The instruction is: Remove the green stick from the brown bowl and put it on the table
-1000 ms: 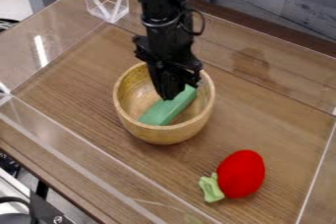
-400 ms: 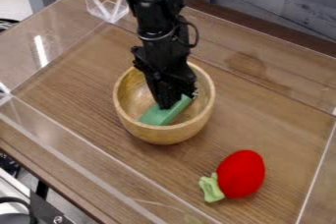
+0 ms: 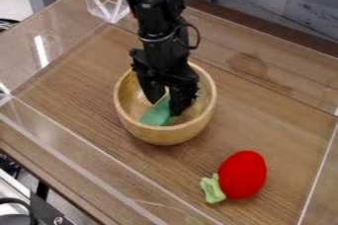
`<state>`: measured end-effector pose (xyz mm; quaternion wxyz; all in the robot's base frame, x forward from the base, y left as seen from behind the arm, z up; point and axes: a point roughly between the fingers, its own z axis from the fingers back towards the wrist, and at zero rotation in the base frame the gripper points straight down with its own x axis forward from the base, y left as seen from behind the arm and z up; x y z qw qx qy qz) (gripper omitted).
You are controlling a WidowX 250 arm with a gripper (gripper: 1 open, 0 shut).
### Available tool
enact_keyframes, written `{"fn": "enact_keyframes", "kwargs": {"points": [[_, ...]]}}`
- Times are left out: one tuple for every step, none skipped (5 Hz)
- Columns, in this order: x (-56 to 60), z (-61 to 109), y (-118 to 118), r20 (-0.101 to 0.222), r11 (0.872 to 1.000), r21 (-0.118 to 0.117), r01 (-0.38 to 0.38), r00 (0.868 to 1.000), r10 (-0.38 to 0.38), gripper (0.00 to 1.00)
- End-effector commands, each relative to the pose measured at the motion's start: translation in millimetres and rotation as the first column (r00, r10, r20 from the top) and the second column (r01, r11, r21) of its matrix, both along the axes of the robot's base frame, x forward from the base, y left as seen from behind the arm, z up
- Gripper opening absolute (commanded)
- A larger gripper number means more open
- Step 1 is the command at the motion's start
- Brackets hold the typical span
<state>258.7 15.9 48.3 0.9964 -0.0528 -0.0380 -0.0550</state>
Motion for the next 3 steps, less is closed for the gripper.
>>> {"fn": "enact_keyframes", "kwargs": {"points": [[0.1, 4.0, -12.9, 0.025, 1.000, -0.001, 0.030, 0.999, -0.030, 0.00], [-9.4, -3.8, -29.5, 0.008, 0.998, -0.018, 0.065, 0.998, -0.065, 0.00], [-20.3, -0.1, -37.1, -0.010, 0.998, -0.038, 0.051, 0.999, -0.051, 0.00]]}}
